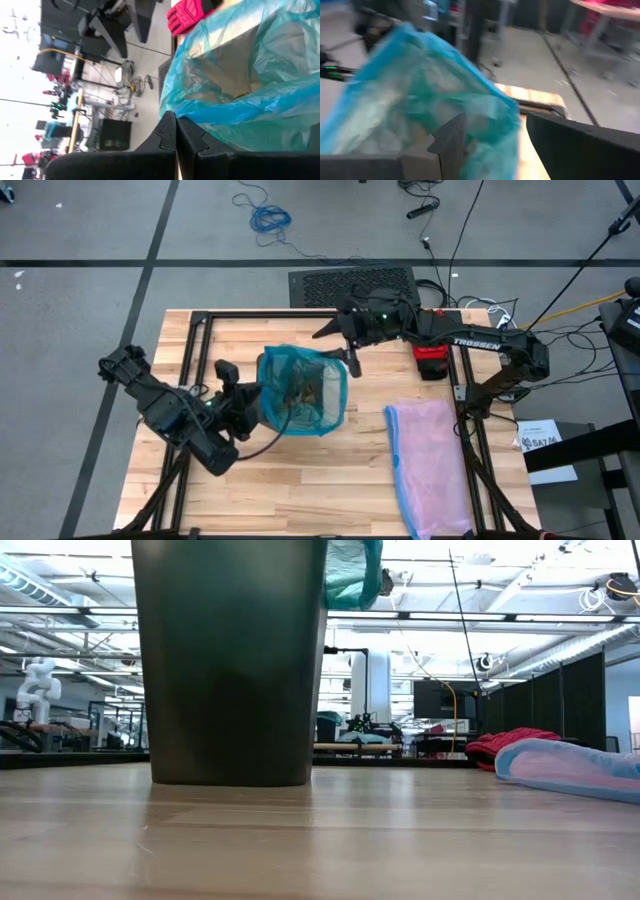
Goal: Place trash/remove bag and relplace
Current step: Close the blue trash bag
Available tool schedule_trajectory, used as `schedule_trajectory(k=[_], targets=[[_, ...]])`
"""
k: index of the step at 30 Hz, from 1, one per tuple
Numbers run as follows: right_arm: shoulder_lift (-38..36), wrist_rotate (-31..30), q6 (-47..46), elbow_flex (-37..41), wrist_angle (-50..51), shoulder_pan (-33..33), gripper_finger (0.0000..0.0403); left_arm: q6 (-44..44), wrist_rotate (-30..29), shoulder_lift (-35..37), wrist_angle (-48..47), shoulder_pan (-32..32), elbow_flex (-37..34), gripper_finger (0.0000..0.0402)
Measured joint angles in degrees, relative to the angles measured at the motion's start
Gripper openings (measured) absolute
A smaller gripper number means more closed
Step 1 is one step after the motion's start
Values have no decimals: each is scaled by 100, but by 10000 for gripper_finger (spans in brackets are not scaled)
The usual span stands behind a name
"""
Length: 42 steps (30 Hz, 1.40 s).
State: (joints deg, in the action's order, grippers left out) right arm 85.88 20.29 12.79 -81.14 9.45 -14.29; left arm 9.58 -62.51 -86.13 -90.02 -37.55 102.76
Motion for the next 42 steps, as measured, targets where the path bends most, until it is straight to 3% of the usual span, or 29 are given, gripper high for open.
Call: schedule_trajectory(k=[3, 7, 16, 27, 32, 34, 39, 42], targets=[[22, 420, 175, 0, -145, -33, 202, -4, -66, 0, 94, -147, 0, 1], [93, 419, 627, 0, -230, 70, 201, -365, 25, 0, 706, -360, 2, 1], [353, 401, 764, 4, -581, 335, 201, -1914, 978, 0, 2614, -655, 4, 1], [671, 233, 590, 4, -1085, 599, 201, -1746, 2063, -173, 2968, -674, -87, 1], [683, -189, -69, 2, -826, 97, 201, -1454, 2200, -440, 2962, -674, -87, 1], [686, 72, -545, 2, -738, -200, 201, -1355, 2202, -535, 2957, -672, -90, 1], [896, 1559, -2065, -2, -811, -859, 201, -1285, 2202, -673, 2958, -672, -92, 1], [1142, 1979, -2398, 0, -782, -1061, 201, -1178, 2200, -727, 2972, -632, -92, 1]])
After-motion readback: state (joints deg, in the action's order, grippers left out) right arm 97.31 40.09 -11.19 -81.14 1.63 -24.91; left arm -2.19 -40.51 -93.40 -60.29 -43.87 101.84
